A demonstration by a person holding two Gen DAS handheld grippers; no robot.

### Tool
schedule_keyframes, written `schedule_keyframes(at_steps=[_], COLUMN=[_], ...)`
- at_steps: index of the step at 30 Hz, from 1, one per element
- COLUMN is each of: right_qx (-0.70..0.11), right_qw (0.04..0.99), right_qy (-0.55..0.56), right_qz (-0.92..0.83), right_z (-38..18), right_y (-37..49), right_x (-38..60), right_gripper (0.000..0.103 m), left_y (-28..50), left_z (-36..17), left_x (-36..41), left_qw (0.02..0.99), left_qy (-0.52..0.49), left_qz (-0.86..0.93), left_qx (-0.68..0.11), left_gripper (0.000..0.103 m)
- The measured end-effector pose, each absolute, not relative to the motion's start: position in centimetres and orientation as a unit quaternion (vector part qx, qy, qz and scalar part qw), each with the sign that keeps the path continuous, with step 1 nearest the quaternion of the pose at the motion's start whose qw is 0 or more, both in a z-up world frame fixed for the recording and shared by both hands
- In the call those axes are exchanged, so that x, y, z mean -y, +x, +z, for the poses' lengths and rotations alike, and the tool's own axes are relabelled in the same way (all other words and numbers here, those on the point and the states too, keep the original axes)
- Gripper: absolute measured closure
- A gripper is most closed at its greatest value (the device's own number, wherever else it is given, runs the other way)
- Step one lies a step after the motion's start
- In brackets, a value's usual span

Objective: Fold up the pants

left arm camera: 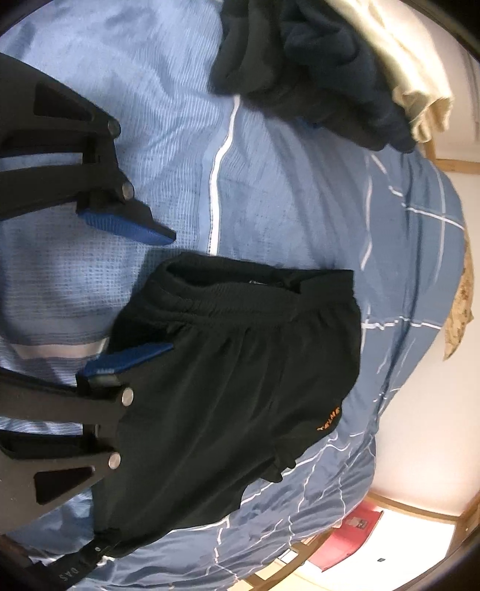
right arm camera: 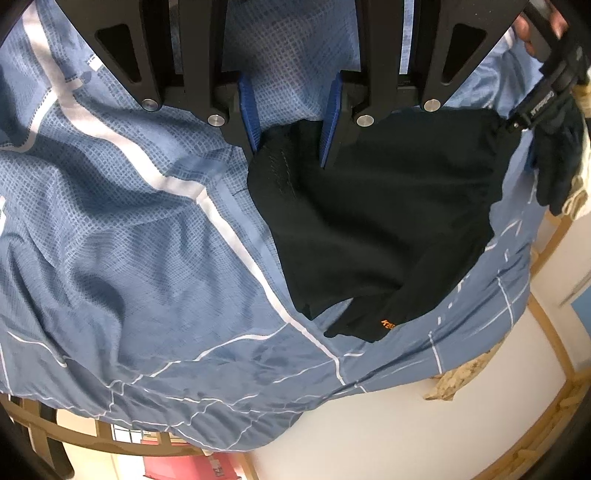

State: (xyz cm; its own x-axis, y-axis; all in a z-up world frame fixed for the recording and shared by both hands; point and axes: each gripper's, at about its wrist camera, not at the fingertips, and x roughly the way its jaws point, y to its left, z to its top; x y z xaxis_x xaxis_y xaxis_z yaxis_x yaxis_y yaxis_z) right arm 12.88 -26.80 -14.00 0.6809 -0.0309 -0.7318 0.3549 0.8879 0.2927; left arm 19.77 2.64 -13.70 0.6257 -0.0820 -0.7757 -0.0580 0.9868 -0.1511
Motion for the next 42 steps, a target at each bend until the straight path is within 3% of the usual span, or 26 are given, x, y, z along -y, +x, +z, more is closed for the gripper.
schedule_keyframes(at_steps=[1, 4, 5, 6, 15, 24, 33, 42], right_qx=[-0.384, -0.382, -0.380, -0.376, -0.334, -0.313, -0.299, -0.370], right_qw=[0.893, 0.895, 0.896, 0.899, 0.921, 0.925, 0.940, 0.922], right_qy=[0.209, 0.204, 0.204, 0.202, 0.182, 0.208, 0.164, 0.116], right_qz=[-0.109, -0.109, -0.106, -0.101, -0.084, -0.053, -0.025, -0.010], right_z=[-14.0, -13.9, -13.8, -13.5, -10.2, -5.6, 1.3, 0.3], right_y=[12.9, 12.9, 12.8, 12.6, 11.4, 15.5, 26.5, 40.4], right_x=[26.8, 26.8, 26.8, 26.8, 26.7, 28.1, 27.9, 26.5], right_gripper=[0.070, 0.072, 0.083, 0.090, 0.090, 0.093, 0.093, 0.093], left_y=[20.0, 20.0, 19.8, 19.6, 16.9, 19.2, 26.8, 35.6], left_z=[-13.9, -13.9, -13.7, -13.4, -11.2, -7.0, -2.1, -3.8], left_x=[-2.6, -2.5, -2.4, -2.4, -3.1, -1.9, -2.5, -3.2], left_qw=[0.897, 0.898, 0.899, 0.901, 0.903, 0.904, 0.891, 0.863], left_qy=[-0.080, -0.081, -0.078, -0.076, -0.083, -0.079, -0.116, -0.115], left_qz=[-0.006, 0.000, 0.002, 0.005, 0.030, 0.031, 0.025, 0.042], left_qx=[-0.435, -0.432, -0.430, -0.427, -0.420, -0.419, -0.438, -0.490], left_gripper=[0.073, 0.085, 0.085, 0.086, 0.088, 0.088, 0.088, 0.088])
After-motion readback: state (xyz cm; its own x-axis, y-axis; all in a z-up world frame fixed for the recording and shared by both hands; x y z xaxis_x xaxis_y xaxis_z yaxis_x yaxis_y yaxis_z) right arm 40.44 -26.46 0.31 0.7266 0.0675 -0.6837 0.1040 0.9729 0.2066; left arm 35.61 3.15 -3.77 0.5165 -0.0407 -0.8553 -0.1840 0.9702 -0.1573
